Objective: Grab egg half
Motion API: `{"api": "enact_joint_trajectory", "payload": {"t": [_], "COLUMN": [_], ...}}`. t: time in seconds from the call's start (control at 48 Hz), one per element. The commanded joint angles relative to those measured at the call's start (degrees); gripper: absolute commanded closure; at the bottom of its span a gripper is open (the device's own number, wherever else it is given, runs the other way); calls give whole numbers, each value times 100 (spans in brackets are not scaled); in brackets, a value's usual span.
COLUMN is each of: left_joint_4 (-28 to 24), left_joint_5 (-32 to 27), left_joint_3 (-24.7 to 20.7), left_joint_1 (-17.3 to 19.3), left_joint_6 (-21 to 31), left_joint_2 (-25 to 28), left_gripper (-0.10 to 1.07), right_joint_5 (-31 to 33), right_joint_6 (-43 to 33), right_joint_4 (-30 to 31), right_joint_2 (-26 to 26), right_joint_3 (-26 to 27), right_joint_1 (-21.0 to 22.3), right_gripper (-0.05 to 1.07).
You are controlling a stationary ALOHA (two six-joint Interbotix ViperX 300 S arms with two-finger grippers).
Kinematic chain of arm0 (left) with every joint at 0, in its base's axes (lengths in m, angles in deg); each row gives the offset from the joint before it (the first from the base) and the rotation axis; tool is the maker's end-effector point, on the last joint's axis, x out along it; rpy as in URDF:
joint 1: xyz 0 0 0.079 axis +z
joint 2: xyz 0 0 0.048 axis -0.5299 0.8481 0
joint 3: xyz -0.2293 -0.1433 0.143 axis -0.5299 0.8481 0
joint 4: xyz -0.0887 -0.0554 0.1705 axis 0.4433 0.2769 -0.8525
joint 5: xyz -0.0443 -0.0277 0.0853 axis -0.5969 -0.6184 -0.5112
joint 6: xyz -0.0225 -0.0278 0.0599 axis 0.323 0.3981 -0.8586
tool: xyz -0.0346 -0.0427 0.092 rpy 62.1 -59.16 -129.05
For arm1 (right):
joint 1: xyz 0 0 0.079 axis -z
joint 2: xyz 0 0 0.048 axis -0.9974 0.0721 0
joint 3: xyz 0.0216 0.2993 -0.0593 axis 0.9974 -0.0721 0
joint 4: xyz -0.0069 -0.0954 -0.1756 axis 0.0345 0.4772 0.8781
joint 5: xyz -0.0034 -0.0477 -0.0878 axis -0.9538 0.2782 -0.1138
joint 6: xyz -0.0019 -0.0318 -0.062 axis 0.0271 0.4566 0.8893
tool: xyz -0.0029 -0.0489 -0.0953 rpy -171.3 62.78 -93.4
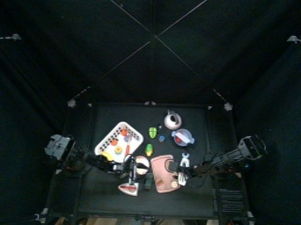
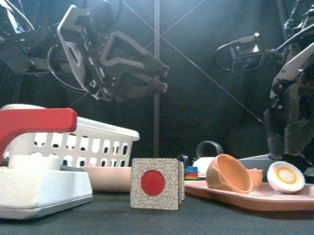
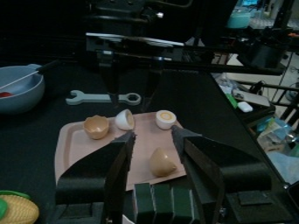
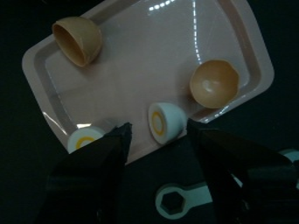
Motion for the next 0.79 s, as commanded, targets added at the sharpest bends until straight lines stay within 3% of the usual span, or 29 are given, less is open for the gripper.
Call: {"api": "enact_joint_trajectory", "payload": {"t": [0.0, 0.458, 0.771], "left_joint_4": [0, 0, 0], "left_joint_5": [62, 53, 53], "left_joint_3": [-79, -70, -70], "left_joint_1": [9, 9, 9], "left_joint_6": [-18, -9, -9], "left_joint_2": [-44, -9, -9], "left_gripper": [18, 18, 18], "right_joint_5": [44, 255, 308], "right_joint_6": [0, 9, 9], "right_joint_4": [114, 141, 141], "right_joint_2": [149, 800, 896], "right_joint_3": [246, 431, 431], "right_joint_1": [-44, -70, -79], "right_gripper": [15, 15, 15]}}
